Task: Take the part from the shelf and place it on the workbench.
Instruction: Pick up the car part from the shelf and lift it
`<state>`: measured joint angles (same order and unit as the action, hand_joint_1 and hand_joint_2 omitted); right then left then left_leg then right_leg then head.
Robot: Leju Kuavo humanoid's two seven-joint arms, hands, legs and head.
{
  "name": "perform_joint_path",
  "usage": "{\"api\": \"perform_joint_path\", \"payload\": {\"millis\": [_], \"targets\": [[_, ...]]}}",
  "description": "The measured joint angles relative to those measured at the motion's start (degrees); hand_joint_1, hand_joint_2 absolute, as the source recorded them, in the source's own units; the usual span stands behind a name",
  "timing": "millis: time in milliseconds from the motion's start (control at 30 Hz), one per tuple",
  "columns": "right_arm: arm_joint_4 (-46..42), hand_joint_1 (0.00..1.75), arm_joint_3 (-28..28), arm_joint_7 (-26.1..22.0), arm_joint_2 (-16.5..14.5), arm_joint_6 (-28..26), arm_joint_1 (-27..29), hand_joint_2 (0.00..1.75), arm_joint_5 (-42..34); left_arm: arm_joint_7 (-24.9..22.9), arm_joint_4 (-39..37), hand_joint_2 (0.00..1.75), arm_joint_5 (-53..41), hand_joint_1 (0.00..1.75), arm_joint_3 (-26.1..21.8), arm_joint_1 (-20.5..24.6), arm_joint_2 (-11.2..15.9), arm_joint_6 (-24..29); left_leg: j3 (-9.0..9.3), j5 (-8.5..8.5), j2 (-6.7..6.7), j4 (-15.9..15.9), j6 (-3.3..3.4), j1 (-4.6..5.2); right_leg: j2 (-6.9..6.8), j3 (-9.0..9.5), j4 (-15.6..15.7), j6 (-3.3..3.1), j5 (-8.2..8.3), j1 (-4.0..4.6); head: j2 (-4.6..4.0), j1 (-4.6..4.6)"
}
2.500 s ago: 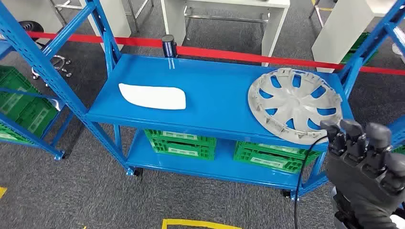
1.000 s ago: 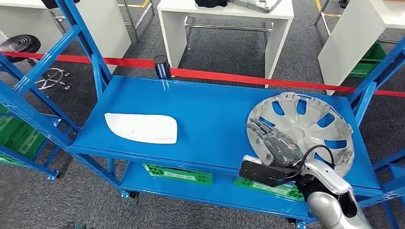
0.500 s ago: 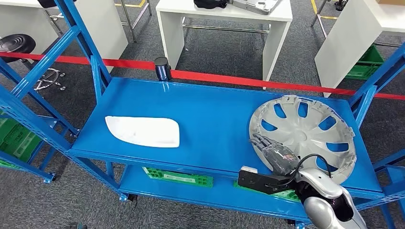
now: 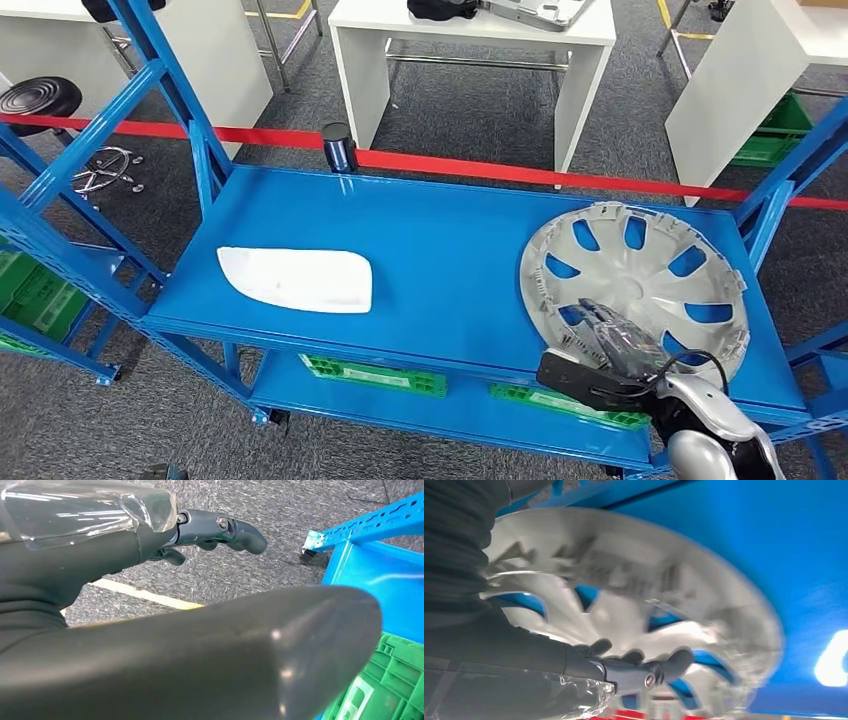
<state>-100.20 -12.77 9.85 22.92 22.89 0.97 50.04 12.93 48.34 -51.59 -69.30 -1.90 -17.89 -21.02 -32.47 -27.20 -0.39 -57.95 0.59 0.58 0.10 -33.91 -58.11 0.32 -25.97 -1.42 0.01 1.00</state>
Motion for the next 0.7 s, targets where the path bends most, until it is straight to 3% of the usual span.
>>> {"api": "perform_joint_path", "payload": {"millis": [67,133,167,200,233,267,300,367,500,567,633,700], "targets": [[-0.02,0.0,0.73,0.01,-0.11,-0.06,0.44,1.75,0.0,0.01,-0.01,0.0,-0.03,0.0,-0.2,0.08,0.07,-0.02,-1.65,-2.42,0.08,-3.83,-0.69,-0.29,0.05,0.17,0.07,-0.47,-0.02,-0.22,0.0,0.07],[-0.02,0.0,1.24,0.02,-0.27,-0.09,0.82,1.75,0.02,0.04,-0.05,0.0,-0.19,0.0,-0.39,0.19,0.05,-0.03,-5.33,-6.14,0.11,-11.55,-1.27,-0.59,0.05,0.22,0.06,-0.72,-0.09,-0.1,0.01,0.11],[-0.03,0.0,1.54,0.06,-0.4,-0.11,1.08,1.75,0.08,0.09,-0.09,0.0,-0.41,0.0,-0.48,0.24,0.05,-0.03,-7.08,-7.3,0.13,-15.0,-1.39,-0.71,0.04,0.24,0.06,-0.76,-0.13,-0.02,0.0,0.11],[-0.05,0.0,1.87,0.14,-0.57,-0.17,1.38,1.75,0.16,0.18,-0.13,0.0,-0.71,0.0,-0.58,0.25,0.06,-0.02,-7.97,-7.32,0.15,-16.54,-1.37,-0.78,0.05,0.29,0.05,-0.81,-0.18,0.06,0.0,0.11],[-0.16,0.0,2.28,0.23,-0.78,-0.28,1.69,1.75,0.26,0.32,-0.19,0.0,-1.07,0.0,-0.68,0.27,0.08,0.0,-7.7,-6.15,0.17,-15.64,-1.23,-0.79,0.07,0.39,0.05,-0.85,-0.22,0.15,-0.01,0.11],[-0.34,0.0,2.74,0.35,-1.02,-0.43,1.98,1.75,0.34,0.49,-0.26,0.0,-1.38,0.0,-0.78,0.31,0.13,0.05,-6.42,-4.13,0.17,-12.68,-0.93,-0.74,0.12,0.54,0.06,-0.88,-0.26,0.25,-0.01,0.11],[-0.6,0.0,3.19,0.43,-1.28,-0.59,2.21,1.75,0.38,0.69,-0.33,0.0,-1.62,0.0,-0.86,0.38,0.26,0.15,-4.42,-1.92,0.17,-8.31,-0.42,-0.6,0.17,0.66,0.08,-0.9,-0.28,0.29,0.0,0.1],[-1.13,0.0,4.12,0.51,-1.94,-0.81,2.52,1.75,0.34,1.15,-0.62,0.0,-2.11,0.0,-0.89,0.68,0.63,0.46,-1.22,0.43,0.3,-1.51,0.61,-0.2,0.22,0.72,0.14,-0.75,-0.33,0.51,0.01,0.07],[-1.33,1.68,5.41,0.77,-3.07,-0.35,3.28,1.75,1.21,2.18,-1.68,0.0,-3.07,0.0,-0.95,1.03,1.42,1.32,0.13,0.97,0.44,1.18,1.36,0.16,0.11,0.7,0.43,0.2,-0.28,0.46,0.0,0.03],[-1.18,1.69,5.8,1.19,-3.27,0.05,3.27,1.75,3.05,2.51,-2.32,0.0,-3.39,0.0,-1.09,1.26,1.63,1.68,0.99,1.76,0.5,2.48,1.72,-0.09,0.06,-0.54,-2.14,0.26,-1.64,0.46,0.0,-0.07],[-0.71,1.7,5.95,1.6,-3.44,0.35,3.28,1.75,4.92,2.68,-2.98,0.0,-3.56,0.0,-1.29,1.56,1.74,1.82,1.12,2.06,0.5,2.88,1.94,-0.15,0.04,-3.99,-9.19,-0.01,-4.68,0.37,0.0,-0.14],[-0.04,1.67,5.95,1.83,-3.72,0.43,3.45,1.75,6.17,2.81,-3.44,0.0,-3.61,0.0,-1.53,1.67,1.76,1.83,1.05,2.04,0.44,2.81,1.96,-0.12,0.04,-6.91,-14.9,0.33,-6.38,0.26,0.01,-0.13]]}}
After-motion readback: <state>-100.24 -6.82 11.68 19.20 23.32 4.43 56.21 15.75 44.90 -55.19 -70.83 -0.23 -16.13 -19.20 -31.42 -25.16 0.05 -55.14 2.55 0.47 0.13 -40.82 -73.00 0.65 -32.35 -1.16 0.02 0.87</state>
